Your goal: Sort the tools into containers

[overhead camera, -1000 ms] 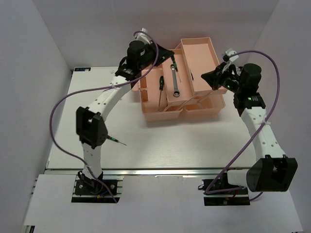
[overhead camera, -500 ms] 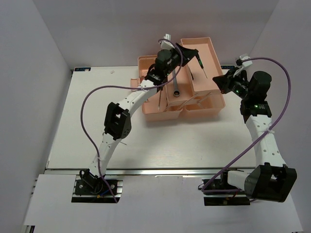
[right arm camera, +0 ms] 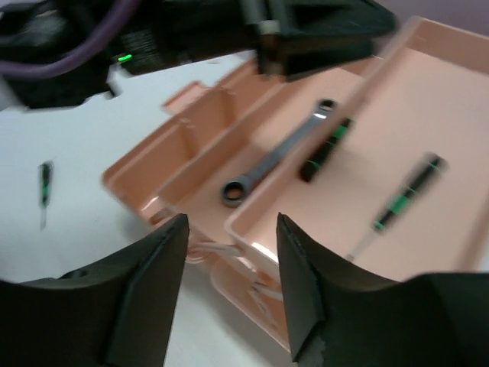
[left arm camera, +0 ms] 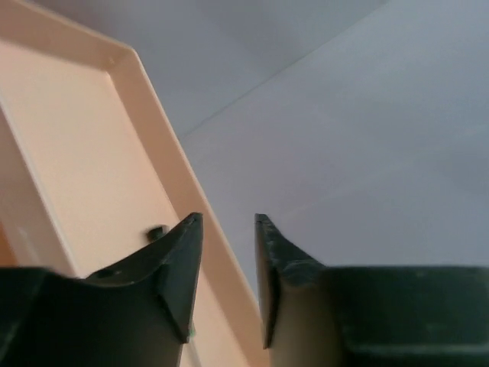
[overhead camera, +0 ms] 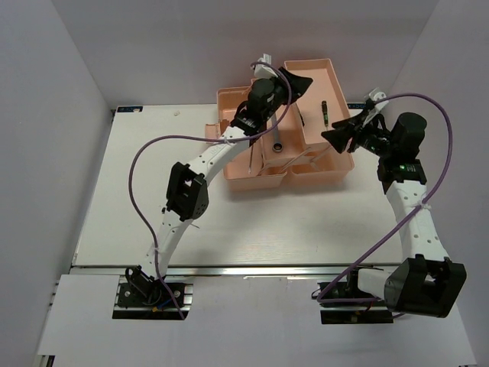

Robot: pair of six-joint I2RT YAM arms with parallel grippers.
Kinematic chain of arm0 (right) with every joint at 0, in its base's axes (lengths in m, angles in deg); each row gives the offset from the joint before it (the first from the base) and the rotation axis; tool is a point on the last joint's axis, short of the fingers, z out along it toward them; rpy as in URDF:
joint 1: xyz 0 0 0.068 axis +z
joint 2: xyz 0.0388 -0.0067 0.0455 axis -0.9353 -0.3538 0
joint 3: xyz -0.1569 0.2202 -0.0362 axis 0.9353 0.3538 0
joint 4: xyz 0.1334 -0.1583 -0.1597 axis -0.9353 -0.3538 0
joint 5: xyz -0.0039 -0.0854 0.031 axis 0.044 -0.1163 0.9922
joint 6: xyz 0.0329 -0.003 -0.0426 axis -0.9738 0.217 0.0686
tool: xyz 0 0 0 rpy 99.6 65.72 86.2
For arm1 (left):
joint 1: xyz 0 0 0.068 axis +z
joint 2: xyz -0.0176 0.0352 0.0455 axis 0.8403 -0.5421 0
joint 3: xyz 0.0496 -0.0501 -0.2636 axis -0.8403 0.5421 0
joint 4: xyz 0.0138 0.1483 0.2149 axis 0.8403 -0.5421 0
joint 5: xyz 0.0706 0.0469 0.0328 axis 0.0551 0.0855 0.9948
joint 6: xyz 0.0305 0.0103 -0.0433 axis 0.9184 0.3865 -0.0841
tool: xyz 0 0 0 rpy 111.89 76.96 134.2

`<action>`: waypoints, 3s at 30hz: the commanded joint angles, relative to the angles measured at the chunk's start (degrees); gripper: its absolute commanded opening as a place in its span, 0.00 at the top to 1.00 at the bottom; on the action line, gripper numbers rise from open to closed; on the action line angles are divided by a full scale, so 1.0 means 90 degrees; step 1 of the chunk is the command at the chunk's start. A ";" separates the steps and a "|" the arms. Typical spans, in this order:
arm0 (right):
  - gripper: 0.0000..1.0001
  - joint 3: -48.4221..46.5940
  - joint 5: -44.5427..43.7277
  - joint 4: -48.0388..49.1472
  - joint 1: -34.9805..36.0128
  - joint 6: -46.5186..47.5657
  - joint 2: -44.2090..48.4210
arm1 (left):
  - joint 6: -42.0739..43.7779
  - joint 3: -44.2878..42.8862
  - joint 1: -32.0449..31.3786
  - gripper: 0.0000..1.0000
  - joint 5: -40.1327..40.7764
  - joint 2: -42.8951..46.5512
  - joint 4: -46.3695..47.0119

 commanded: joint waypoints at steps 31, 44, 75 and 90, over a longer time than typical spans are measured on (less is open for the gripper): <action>0.13 -0.4919 -0.3661 -0.1551 0.7240 0.0393 -0.6770 | 0.0945 0.8883 0.3016 0.18 0.2223 1.2348 -0.7414; 0.21 -0.6288 -0.4792 -0.1708 0.7718 0.0303 -0.8198 | 0.0955 0.8404 0.3025 0.18 0.2135 1.2367 -0.8128; 1.00 -0.6093 0.0035 -0.2265 0.4771 -0.1199 -0.4871 | 0.0027 1.1459 0.3016 0.72 0.0779 1.2574 -0.4979; 1.00 -0.6386 -0.3983 -0.2498 0.1294 0.0596 -0.4877 | 0.0749 1.1335 0.3016 0.43 -0.1496 0.8706 -0.1088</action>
